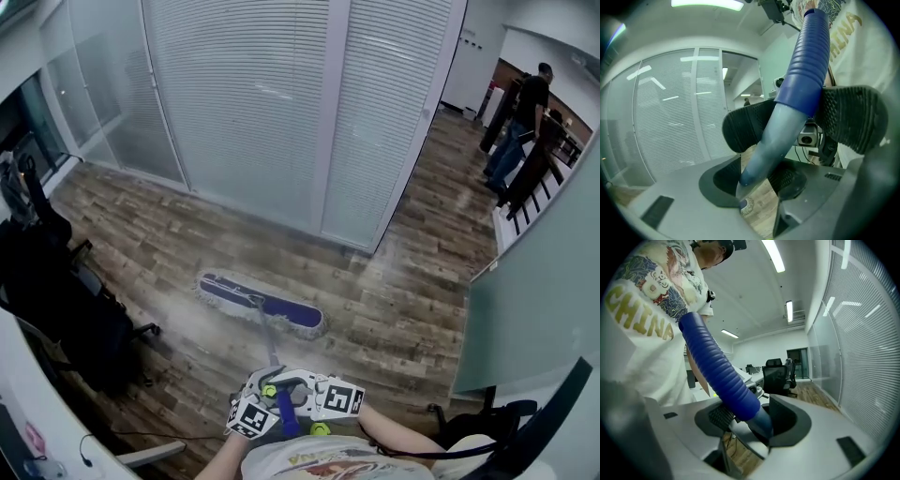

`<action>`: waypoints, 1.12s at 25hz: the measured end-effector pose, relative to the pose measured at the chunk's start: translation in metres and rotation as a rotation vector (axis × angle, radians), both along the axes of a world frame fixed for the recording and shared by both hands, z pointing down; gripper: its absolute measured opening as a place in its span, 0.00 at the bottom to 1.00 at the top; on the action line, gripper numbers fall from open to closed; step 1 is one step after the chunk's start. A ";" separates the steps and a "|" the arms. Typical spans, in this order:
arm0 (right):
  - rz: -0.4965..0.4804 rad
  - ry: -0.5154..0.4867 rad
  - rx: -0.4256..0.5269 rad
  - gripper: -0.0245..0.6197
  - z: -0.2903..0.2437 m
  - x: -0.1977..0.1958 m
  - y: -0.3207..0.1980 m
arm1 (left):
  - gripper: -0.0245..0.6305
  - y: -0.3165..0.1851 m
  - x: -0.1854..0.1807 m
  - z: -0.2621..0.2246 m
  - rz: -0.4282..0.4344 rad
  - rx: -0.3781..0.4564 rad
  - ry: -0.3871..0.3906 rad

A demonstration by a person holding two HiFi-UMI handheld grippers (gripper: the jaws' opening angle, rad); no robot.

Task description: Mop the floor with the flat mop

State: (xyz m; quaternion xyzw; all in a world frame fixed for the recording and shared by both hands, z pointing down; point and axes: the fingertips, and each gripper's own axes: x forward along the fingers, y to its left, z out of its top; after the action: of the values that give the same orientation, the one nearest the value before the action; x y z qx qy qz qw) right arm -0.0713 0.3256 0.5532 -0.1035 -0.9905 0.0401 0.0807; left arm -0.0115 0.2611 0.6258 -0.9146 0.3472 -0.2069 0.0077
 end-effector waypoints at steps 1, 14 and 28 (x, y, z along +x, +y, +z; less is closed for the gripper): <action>0.010 0.001 -0.001 0.38 -0.002 -0.007 -0.013 | 0.26 -0.012 -0.007 -0.001 0.012 -0.002 0.004; 0.127 0.001 -0.007 0.38 -0.009 -0.105 -0.145 | 0.26 -0.138 -0.099 -0.007 0.129 -0.019 0.013; 0.167 -0.013 -0.022 0.38 -0.004 -0.127 -0.252 | 0.26 -0.243 -0.118 -0.001 0.169 -0.017 0.031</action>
State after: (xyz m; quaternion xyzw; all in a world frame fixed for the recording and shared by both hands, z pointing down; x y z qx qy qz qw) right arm -0.1983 0.0740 0.5496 -0.0217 -0.9957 0.0566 0.0694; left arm -0.1296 0.0184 0.6248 -0.9439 0.2669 -0.1942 0.0120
